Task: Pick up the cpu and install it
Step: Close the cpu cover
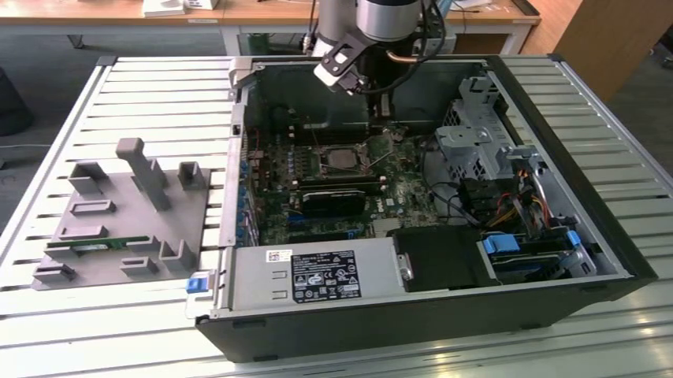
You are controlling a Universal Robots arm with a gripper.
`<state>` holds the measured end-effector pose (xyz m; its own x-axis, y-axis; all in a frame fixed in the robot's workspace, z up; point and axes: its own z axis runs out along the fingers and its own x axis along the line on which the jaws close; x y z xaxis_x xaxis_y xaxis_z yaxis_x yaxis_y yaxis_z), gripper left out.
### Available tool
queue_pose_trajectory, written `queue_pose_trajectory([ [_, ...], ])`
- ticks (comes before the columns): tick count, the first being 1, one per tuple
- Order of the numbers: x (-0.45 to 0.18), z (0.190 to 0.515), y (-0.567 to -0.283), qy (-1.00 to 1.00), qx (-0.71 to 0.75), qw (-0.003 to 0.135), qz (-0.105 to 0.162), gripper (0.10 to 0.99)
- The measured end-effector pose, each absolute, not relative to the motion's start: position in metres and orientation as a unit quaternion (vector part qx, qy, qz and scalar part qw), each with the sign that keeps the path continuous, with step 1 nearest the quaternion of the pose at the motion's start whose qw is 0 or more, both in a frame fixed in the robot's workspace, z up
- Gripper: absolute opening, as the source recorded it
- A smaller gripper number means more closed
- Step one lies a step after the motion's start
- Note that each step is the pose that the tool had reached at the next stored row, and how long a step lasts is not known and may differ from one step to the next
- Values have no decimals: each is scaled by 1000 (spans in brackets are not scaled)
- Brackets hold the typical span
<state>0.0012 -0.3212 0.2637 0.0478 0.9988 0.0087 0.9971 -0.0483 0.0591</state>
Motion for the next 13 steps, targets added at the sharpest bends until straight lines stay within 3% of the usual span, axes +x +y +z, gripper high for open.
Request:
queue_pose_trajectory([
  [13,23,261,-320,707,707,18,24,106],
])
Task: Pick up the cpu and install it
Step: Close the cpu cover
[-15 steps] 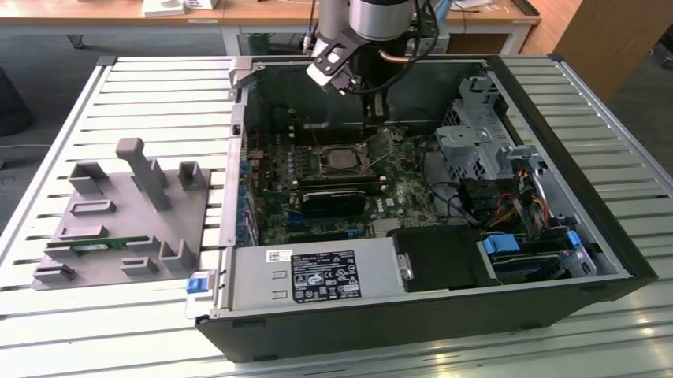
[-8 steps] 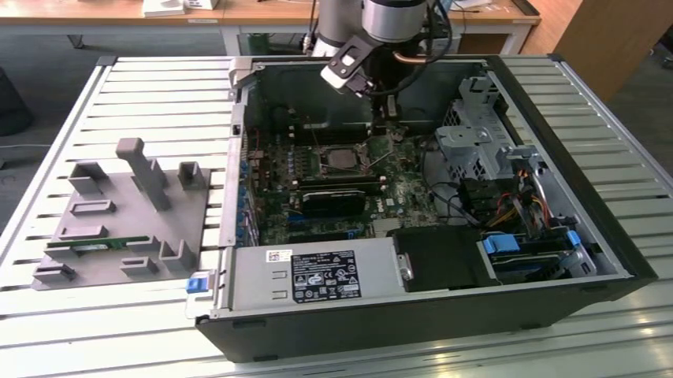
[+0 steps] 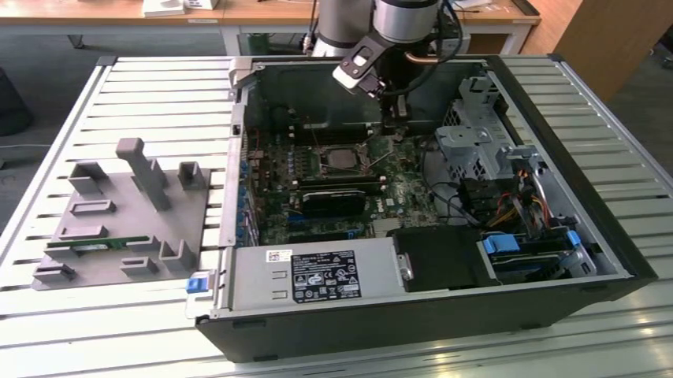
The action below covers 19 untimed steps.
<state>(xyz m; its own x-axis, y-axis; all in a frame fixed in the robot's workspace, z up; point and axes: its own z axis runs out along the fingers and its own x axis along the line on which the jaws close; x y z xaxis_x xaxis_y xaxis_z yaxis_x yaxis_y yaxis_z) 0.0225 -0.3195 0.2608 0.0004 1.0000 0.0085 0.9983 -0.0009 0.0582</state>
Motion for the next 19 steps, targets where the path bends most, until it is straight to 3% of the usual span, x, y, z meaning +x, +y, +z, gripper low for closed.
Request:
queue_pose_trajectory([
  [19,47,256,-314,705,709,18,23,106],
])
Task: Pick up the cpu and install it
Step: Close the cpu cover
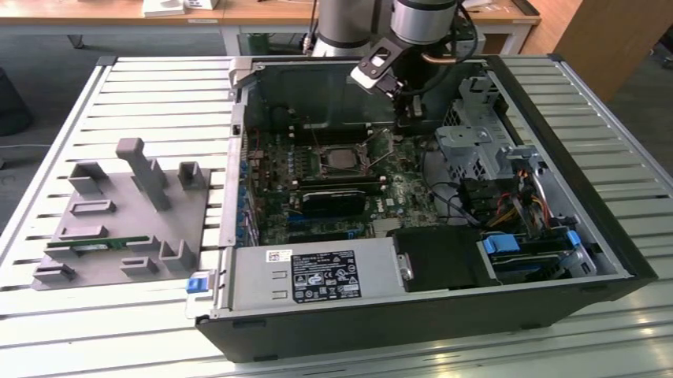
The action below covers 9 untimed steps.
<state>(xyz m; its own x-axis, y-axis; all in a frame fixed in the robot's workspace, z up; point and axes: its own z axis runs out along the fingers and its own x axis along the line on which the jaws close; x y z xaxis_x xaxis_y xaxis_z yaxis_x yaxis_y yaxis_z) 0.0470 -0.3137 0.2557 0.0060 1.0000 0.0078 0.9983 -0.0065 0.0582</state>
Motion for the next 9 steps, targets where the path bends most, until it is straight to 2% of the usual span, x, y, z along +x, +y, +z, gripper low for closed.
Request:
queue_pose_trajectory([
  [9,52,248,-312,703,710,18,23,106],
])
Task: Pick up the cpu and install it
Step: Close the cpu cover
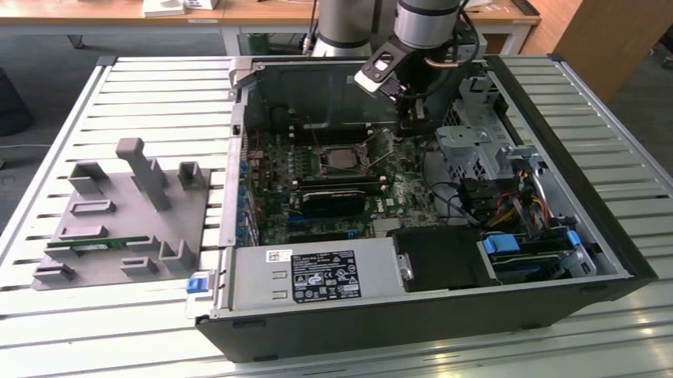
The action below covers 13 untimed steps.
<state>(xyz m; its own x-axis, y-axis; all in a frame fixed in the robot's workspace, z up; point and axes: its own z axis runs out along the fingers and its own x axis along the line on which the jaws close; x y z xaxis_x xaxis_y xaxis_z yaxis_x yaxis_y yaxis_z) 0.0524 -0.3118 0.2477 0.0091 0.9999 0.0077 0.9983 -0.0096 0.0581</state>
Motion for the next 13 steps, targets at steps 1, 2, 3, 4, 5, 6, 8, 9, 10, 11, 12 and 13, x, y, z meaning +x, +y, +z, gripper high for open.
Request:
queue_pose_trajectory([
  [1,53,246,-312,703,710,18,23,106],
  [2,53,244,-312,703,710,18,23,106],
  [3,53,242,-312,703,710,18,23,106],
  [4,53,241,-312,704,710,18,23,106],
  [5,52,241,-312,704,710,18,23,106],
  [6,51,240,-312,704,710,18,23,106],
  [8,48,240,-312,704,710,18,23,106],
  [9,45,240,-312,704,710,18,23,106],
  [10,42,240,-312,704,710,17,23,106],
  [11,40,240,-312,704,710,17,22,106],
  [12,38,240,-312,704,710,16,21,106],
  [13,36,240,-312,704,710,16,21,106],
])
